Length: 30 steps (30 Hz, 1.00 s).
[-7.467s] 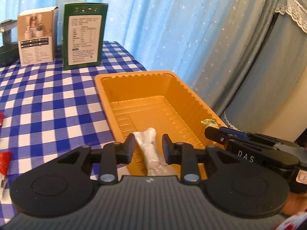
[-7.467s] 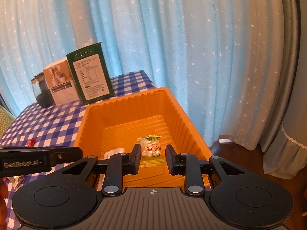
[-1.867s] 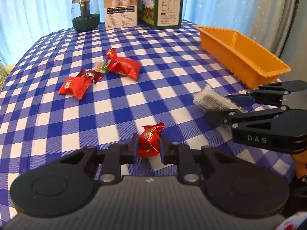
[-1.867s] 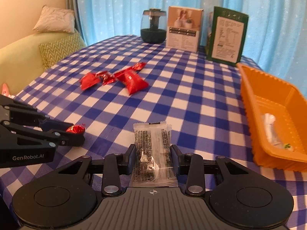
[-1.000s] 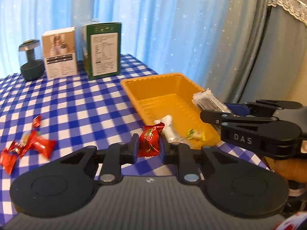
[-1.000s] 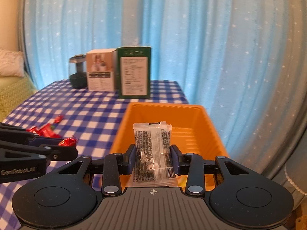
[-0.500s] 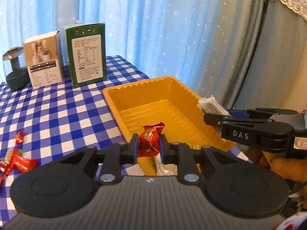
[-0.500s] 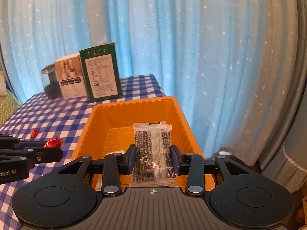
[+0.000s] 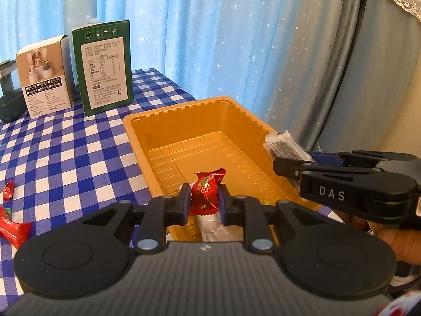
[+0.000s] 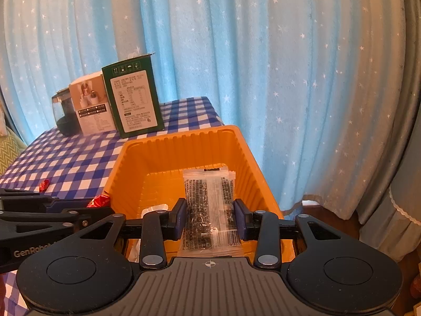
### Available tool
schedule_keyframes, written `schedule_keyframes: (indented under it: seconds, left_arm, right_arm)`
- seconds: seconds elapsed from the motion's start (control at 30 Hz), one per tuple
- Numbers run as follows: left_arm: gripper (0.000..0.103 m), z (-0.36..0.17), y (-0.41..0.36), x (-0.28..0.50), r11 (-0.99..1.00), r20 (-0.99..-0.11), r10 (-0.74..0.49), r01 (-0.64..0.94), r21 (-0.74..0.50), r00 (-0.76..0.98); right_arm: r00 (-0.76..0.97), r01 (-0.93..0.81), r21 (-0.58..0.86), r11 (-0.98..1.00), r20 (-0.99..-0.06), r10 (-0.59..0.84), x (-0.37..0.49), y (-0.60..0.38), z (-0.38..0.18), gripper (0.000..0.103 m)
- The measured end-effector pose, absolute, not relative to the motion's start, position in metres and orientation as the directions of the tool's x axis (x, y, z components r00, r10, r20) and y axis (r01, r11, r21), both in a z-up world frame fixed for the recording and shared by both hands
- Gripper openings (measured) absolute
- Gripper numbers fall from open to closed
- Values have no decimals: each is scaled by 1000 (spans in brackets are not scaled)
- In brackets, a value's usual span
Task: Organize snacks
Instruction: 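Open the left tool over the tray while the right tool releases the clear packet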
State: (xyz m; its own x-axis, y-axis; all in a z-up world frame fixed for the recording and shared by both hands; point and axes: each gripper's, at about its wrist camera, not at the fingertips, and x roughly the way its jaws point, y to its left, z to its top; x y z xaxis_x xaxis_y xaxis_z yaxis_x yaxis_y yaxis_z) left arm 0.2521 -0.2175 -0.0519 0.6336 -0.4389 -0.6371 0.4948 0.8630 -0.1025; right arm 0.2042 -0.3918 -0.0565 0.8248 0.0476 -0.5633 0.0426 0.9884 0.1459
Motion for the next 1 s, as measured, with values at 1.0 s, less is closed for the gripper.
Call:
schedule_keyframes:
  seconds: [1.0]
  left_arm:
    - [28, -55, -181, 247, 896, -636, -397, 428, -115, 661]
  right_arm:
    - [828, 27, 177, 984, -555, 78, 204, -386, -58, 39]
